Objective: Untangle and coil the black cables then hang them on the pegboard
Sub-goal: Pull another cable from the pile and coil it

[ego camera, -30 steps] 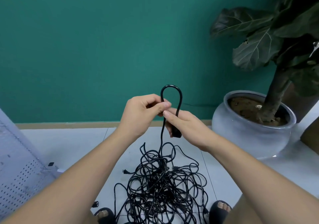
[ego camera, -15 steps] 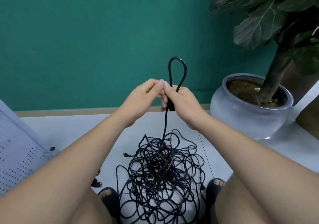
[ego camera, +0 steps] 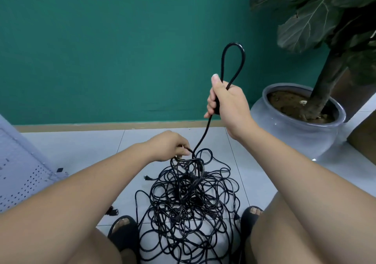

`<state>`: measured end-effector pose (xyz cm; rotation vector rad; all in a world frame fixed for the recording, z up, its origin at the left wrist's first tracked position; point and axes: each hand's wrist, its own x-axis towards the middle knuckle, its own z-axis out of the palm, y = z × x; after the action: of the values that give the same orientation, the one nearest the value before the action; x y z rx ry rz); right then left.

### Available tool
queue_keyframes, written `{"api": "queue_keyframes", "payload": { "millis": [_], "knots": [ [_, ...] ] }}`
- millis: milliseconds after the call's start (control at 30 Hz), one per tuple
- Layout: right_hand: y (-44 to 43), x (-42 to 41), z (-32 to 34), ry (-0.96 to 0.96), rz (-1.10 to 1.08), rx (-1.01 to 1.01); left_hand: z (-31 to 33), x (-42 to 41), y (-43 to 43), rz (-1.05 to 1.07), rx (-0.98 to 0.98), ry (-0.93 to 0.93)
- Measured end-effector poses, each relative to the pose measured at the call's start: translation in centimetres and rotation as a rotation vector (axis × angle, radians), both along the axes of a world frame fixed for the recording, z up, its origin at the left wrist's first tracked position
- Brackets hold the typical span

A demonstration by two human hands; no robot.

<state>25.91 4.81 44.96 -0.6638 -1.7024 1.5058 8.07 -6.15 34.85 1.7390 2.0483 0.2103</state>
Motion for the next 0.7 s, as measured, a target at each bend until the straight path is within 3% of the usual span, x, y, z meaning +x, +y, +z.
{"api": "queue_keyframes", "payload": {
  "millis": [233,467,700],
  "knots": [
    [0.7,0.5,0.1,-0.039,-0.095,0.07,2.8,0.0,0.1,0.311,0.29,-0.208],
    [1.8,1.6,0.2,-0.03,-0.167,0.07,4.1,-0.6,-1.4,0.032,0.13,-0.077],
    [2.3,2.2,0.1,-0.026,-0.185,0.056,4.0,0.9,-1.2,-0.067,0.02,0.206]
  ]
}}
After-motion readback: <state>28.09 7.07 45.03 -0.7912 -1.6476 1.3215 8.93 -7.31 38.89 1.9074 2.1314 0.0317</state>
